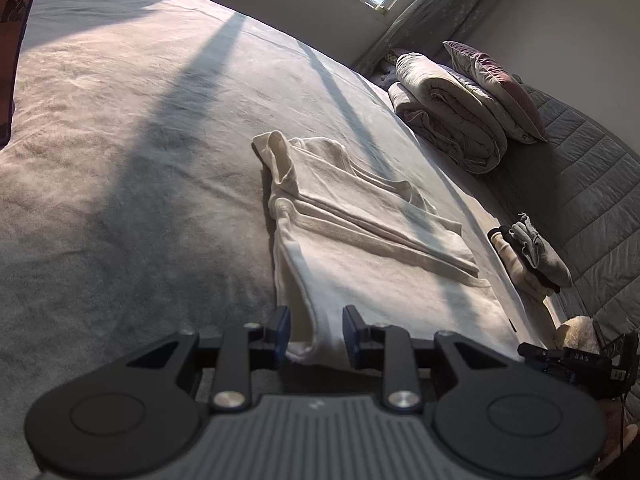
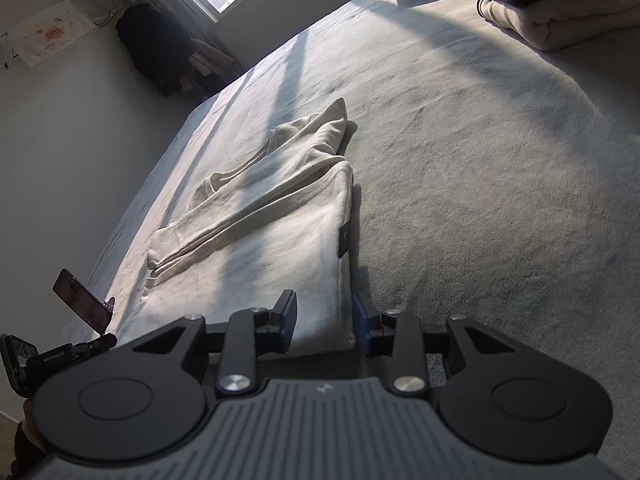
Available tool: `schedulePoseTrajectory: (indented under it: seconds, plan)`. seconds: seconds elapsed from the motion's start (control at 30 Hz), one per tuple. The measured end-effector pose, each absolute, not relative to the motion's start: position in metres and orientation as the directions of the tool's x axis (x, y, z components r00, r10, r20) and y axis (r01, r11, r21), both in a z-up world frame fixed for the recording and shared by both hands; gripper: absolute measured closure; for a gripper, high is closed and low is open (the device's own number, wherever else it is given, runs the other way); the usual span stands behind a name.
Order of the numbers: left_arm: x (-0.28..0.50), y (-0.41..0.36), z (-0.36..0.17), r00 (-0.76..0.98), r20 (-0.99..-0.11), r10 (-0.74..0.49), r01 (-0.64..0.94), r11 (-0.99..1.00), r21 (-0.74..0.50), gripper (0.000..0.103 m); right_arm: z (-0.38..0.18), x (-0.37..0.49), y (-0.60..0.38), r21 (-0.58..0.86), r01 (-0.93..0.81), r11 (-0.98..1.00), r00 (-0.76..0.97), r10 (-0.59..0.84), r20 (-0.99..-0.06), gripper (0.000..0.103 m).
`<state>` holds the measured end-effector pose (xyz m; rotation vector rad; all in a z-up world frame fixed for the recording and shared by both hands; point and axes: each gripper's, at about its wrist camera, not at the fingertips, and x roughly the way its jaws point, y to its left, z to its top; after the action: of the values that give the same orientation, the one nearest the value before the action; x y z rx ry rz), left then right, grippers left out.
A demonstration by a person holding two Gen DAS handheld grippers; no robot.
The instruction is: Fold clothes
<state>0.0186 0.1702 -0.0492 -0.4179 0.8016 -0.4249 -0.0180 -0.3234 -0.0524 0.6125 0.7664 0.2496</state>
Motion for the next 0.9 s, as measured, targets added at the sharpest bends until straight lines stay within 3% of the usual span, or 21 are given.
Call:
schedulePoseTrajectory:
  seconds: [0.1,0.17,0.2,0.23,0.3,0.4,0.53,0.6,0.67,0.7,0.73,0.8,0.9]
  plan:
    - [0.012,0.162,-0.051,0.608,-0.620,-0.497,0.239,0.859,-0.454,0.075,-0.054,-0.021,-0.324,0.618,-0.012,0.786,0.701,0.447,-0.555,0.073]
    - [0.011,0.158,-0.054,0.604,-0.644,-0.469,0.238,0.878,-0.416,0.081,-0.057,-0.020,-0.325,0.620,-0.007,0.785,0.698,0.448,-0.559,0.074]
    - [0.011,0.157,-0.057,0.601,-0.660,-0.452,0.225,0.887,-0.403,0.090,-0.059,-0.019,-0.326,0.616,0.003,0.787,0.697,0.441,-0.566,0.081]
    - [0.012,0.159,-0.058,0.597,-0.668,-0.444,0.218,0.891,-0.398,0.093,-0.060,-0.019,-0.327,0.614,0.018,0.789,0.697,0.430,-0.573,0.092]
    - [0.009,0.162,-0.055,0.606,-0.665,-0.437,0.222,0.895,-0.387,0.094,-0.058,-0.022,-0.333,0.643,0.037,0.765,0.704,0.436,-0.560,0.096]
    - [0.001,0.161,-0.044,0.637,-0.635,-0.436,0.264,0.898,-0.352,0.094,-0.048,-0.025,-0.336,0.642,0.041,0.766,0.703,0.435,-0.563,0.098]
    - [0.007,0.151,-0.061,0.578,-0.721,-0.382,0.256,0.924,-0.284,0.094,-0.045,-0.024,-0.325,0.560,0.035,0.828,0.706,0.376,-0.600,0.098]
    - [0.005,0.149,-0.061,0.591,-0.714,-0.375,0.274,0.926,-0.260,0.092,-0.042,-0.024,-0.318,0.512,0.022,0.859,0.726,0.338,-0.599,0.098]
    - [0.000,0.151,-0.055,0.624,-0.692,-0.363,0.282,0.930,-0.234,0.085,-0.039,-0.023,-0.311,0.462,0.011,0.887,0.746,0.300,-0.595,0.094]
    - [-0.001,0.152,-0.053,0.637,-0.684,-0.356,0.278,0.933,-0.227,0.076,-0.038,-0.023,-0.308,0.436,0.006,0.900,0.756,0.281,-0.592,0.086]
    - [-0.002,0.153,-0.050,0.660,-0.672,-0.334,0.261,0.942,-0.211,0.063,-0.036,-0.023,-0.305,0.410,0.002,0.912,0.765,0.263,-0.588,0.085]
    - [-0.003,0.153,-0.044,0.718,-0.639,-0.277,0.220,0.961,-0.169,0.048,-0.034,-0.023,-0.298,0.356,-0.006,0.934,0.784,0.226,-0.578,0.083]
    - [0.001,0.149,-0.038,0.776,-0.575,-0.258,0.200,0.966,-0.164,0.047,-0.029,-0.022,-0.288,0.273,-0.015,0.962,0.811,0.171,-0.559,0.056]
